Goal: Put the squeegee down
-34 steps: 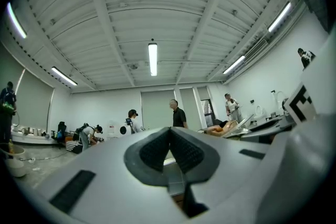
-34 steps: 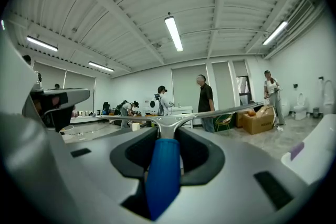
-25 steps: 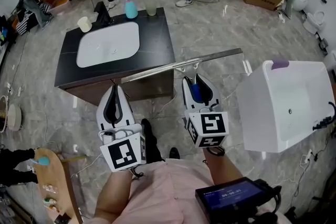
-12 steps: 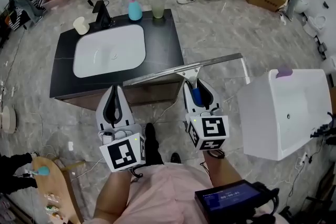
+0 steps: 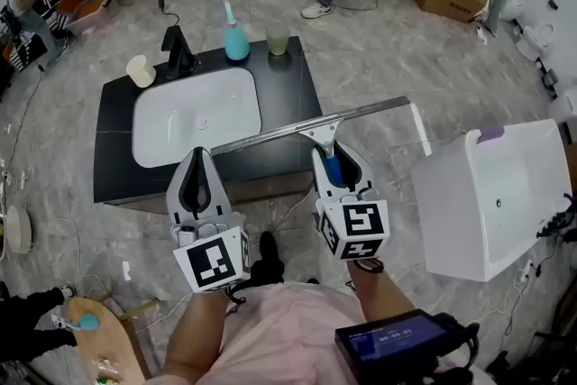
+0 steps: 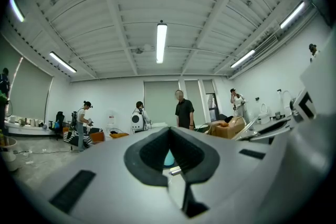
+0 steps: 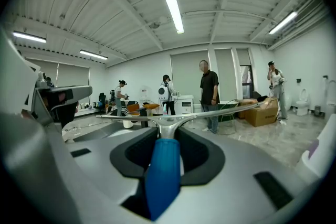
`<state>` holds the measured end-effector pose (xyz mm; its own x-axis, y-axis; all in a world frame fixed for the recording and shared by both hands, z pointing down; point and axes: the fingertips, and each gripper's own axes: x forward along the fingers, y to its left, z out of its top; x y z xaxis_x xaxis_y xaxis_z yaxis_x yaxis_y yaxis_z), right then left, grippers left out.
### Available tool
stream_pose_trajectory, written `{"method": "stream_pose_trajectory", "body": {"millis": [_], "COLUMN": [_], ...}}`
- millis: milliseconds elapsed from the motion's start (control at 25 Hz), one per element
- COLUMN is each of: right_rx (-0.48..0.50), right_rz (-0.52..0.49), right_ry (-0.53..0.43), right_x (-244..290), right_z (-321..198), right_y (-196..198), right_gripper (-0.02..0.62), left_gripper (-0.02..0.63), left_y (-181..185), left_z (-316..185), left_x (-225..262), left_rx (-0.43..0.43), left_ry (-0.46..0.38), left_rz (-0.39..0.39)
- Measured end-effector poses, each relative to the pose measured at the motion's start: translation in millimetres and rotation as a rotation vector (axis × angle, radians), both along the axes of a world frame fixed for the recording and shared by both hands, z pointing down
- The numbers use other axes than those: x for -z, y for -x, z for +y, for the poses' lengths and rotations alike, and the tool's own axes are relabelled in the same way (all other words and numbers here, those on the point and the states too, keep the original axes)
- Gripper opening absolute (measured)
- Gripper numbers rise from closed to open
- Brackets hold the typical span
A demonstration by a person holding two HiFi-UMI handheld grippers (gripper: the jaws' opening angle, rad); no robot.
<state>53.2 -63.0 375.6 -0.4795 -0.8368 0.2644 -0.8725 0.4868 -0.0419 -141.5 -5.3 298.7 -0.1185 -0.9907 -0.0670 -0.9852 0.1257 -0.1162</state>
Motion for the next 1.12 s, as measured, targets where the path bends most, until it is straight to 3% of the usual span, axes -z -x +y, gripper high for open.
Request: {"method": "stream_pose_trajectory", "body": {"millis": [680, 1120], "right_rx": [-0.077, -0.099], "right_rz": [-0.024, 0.005], "right_ry": [-0.088, -0.056], "right_x": [37, 25], "right_z": [-65, -72], "right_y": [53, 48], "right_gripper": [0.124, 0.124], "left_gripper": [0.009, 0.009], "left_y": [56, 51], "left_z": [-72, -89], "left_x": [26, 10], "left_rx": [-0.082, -0.117], "left_ry": [-0.081, -0.046], "left_rz": [-0.02, 0.006]}}
